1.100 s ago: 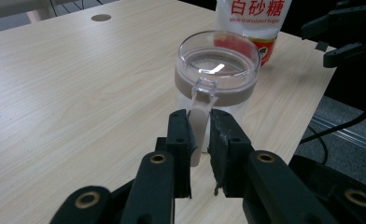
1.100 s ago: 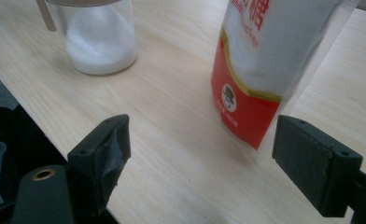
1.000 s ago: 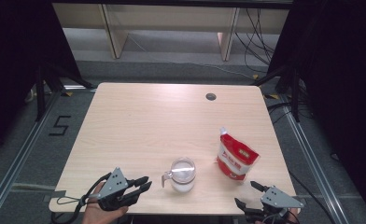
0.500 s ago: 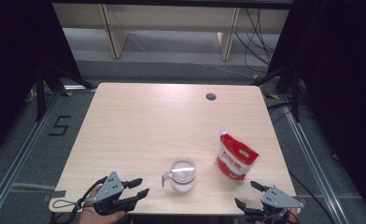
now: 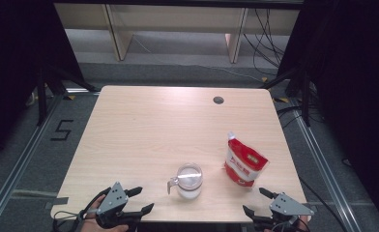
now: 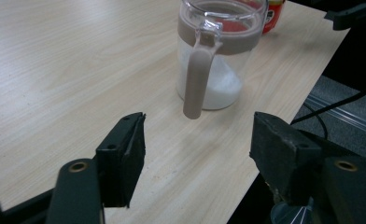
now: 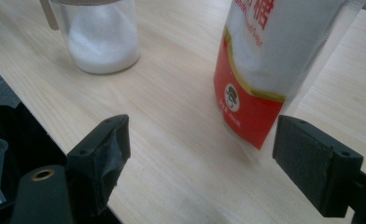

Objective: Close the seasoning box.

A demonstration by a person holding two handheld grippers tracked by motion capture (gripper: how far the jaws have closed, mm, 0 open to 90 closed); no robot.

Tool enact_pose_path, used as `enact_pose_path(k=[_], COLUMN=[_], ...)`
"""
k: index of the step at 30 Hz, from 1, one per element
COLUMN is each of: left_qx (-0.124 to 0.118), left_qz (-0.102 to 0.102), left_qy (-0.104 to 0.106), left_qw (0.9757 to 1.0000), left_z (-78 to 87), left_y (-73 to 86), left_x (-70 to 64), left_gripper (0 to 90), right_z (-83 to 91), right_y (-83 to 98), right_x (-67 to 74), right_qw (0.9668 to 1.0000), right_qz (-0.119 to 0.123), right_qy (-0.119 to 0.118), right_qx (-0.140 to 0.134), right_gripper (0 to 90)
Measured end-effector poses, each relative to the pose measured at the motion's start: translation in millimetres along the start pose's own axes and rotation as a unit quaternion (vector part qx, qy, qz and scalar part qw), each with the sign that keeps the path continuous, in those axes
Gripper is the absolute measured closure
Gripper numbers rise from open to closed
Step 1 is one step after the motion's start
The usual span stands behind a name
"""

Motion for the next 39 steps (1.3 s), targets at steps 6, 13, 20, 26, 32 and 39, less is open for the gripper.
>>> enact_pose_path(k=[6,13,20,26,32,39], left_qx=[0.006,0.011,0.011,0.016,0.019,0.012], left_qz=[-0.007,0.009,0.021,0.020,0.026,0.017], left_qy=[-0.002,-0.003,0.002,0.001,-0.002,0.002], left_qw=[1.0000,0.9999,0.9997,0.9997,0.9995,0.9998], left_z=[-3.5,-4.6,-8.0,-7.5,-7.7,-8.9], left_y=[4.4,9.5,13.3,14.0,14.6,13.9], left_x=[-1.4,-4.1,-6.0,-5.1,-5.2,-4.0], left_gripper=[28.8,23.5,16.5,16.2,16.2,16.3], right_z=[-0.7,-0.7,-1.5,-1.6,-2.0,-1.8], right_y=[0.1,0.2,1.0,1.5,1.2,2.7], right_x=[1.4,1.6,2.8,2.8,2.3,4.1], right_qw=[1.0000,1.0000,1.0000,1.0000,1.0000,0.9999], right_qz=[0.000,0.001,-0.003,-0.001,0.002,-0.006], right_qy=[-0.003,-0.002,-0.008,-0.004,-0.002,-0.007], right_qx=[0.001,0.001,0.005,0.007,0.005,0.014], right_gripper=[19.8,19.8,19.5,19.4,19.3,19.2])
Point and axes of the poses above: each handheld gripper's, and its own axes: z roughly backward along the jaws, y roughly out of its underside, x roughly to its left, the point moved 7 cm from there along -z, roughly forward along the jaws, and after that the axes turned 1 degree about -z, right-handed, at the moved point
